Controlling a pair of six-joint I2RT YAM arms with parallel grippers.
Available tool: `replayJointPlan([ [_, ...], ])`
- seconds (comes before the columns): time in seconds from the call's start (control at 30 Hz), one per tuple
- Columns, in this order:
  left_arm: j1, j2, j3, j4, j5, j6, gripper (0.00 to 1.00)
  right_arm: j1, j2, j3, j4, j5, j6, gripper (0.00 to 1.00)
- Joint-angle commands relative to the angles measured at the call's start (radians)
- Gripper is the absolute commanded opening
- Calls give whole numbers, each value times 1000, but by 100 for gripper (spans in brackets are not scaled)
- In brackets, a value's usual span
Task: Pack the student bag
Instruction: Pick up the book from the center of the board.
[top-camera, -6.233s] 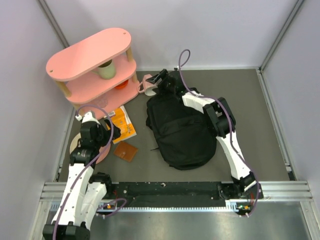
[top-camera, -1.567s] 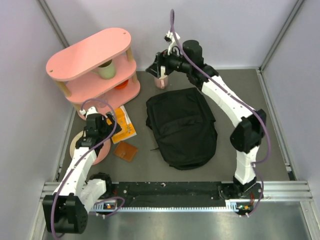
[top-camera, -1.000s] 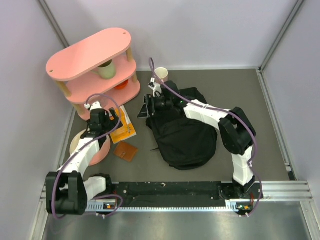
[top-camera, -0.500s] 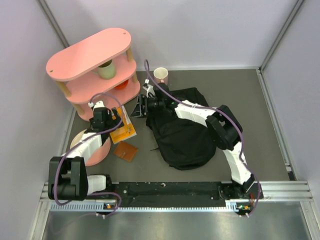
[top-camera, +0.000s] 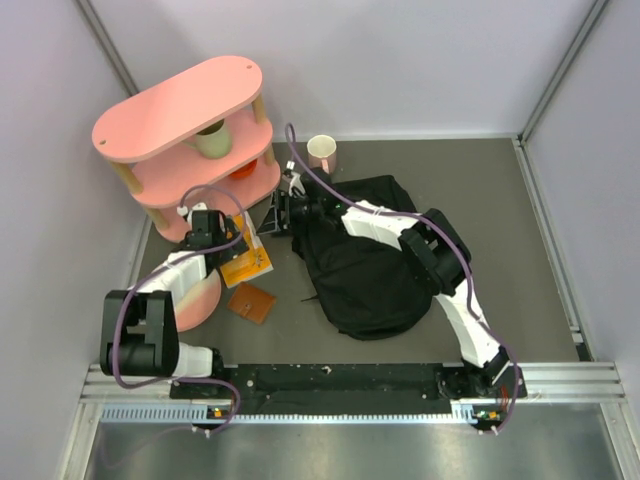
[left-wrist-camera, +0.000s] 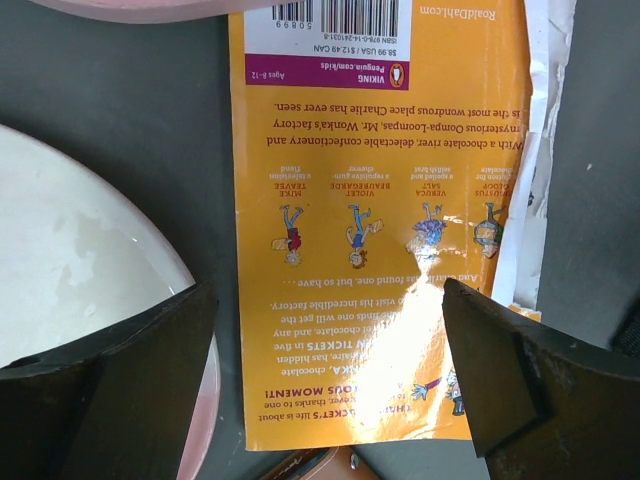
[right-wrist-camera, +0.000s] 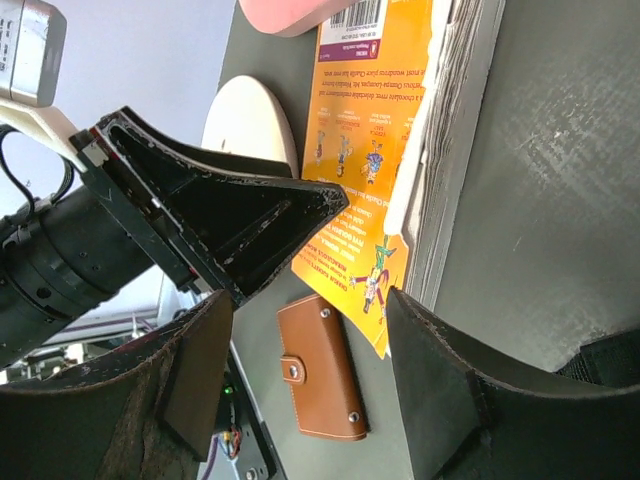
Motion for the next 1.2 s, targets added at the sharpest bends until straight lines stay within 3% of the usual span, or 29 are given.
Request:
replayJointPlan([
  [0.0, 1, 39, 68, -21, -26, -17, 98, 15, 20, 50, 29, -17, 20, 63],
  [0.47, 0, 175, 73, 25, 147, -43, 97, 17, 62, 81, 17, -40, 47, 63],
  [0.73, 0, 70, -27, 100, 164, -69, 93, 17, 108, 91, -35, -52, 30, 62],
  [0.87, 0, 21, -63, 151, 207, -74, 92, 17, 126, 120, -154, 29, -53, 62],
  [1.17, 0, 47, -66, 151, 239, -63, 89, 17, 88, 107, -201, 124, -182, 66],
])
